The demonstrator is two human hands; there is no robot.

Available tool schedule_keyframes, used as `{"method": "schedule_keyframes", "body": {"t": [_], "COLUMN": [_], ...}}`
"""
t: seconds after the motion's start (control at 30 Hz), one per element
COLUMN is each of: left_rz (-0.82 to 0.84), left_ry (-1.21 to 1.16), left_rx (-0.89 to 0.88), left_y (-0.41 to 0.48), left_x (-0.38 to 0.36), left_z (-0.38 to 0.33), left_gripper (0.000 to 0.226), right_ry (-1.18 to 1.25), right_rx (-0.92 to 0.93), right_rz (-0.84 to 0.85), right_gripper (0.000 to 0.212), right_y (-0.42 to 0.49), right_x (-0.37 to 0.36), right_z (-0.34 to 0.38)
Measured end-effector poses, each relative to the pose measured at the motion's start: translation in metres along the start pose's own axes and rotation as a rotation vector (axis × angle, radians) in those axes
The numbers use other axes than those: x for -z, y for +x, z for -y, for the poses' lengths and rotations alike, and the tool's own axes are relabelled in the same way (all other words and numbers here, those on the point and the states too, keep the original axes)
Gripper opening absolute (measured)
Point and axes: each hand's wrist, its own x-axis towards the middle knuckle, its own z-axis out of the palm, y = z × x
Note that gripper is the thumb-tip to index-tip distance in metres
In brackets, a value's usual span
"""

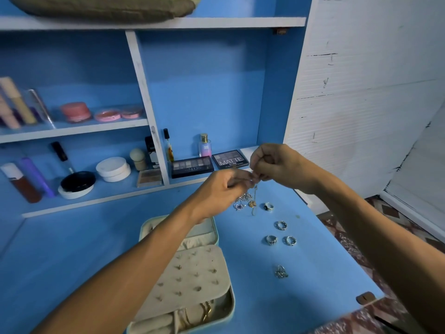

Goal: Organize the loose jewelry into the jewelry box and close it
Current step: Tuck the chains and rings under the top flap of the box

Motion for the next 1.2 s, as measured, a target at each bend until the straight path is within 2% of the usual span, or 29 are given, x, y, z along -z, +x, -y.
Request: {"method": "schedule_keyframes", "body": {"t": [0.2,0.37,0.57,0.73,0.93,1.07,1.13,1.2], "left_rz": [-0.055,-0.098,-0.177,-0.165,-0.185,-0.191,-0.211,-0.241], "left_ry": [0.040,-0.001,-0.227,-0.303,-0.453,-0.530,-0.561,-0.596], "left_rx": [-0.051,-0.020,-0.050,-0.064,-0.055,-0.060,-0.062,-0.060], "left_y": [0.000,-0.001,-0.005,-0.008,-0.011,-0.014,-0.016,-0.018], "left_x": [0.002,0.009,0.027,0.039,0.056,0.068,0.075,0.083], "left_z": [-0.013,-0.020,-0.030,-0.040,-0.051,-0.061,-0.064,-0.065], "left_gripper": [0.013,0.021,0.022,0.022,0.020,0.019,0.018,0.016], "right_ry": [0.144,0.238,0.308,0.323,0.338,0.270,0.300,0.387], "right_rx": [0.018,0.011,-0.043,-0.075,-0.083,-0.096,-0.110,-0.116], "right_rz": [0.051,0.029,0.092,0.231,0.317,0.361,0.374,0.395], "right_gripper": [0.010,0.008,0.022,0.050,0.036,0.018,0.016,0.025], "right_y": [0.007,0.013,0.015,0.013,0.014,0.015,0.016,0.017], "right_x": [0.008,0.013,0.010,0.000,-0.022,-0.042,-0.050,-0.057], "right_z": [0.025,0.034,0.028,0.021,0.008,0.008,0.008,0.007]}}
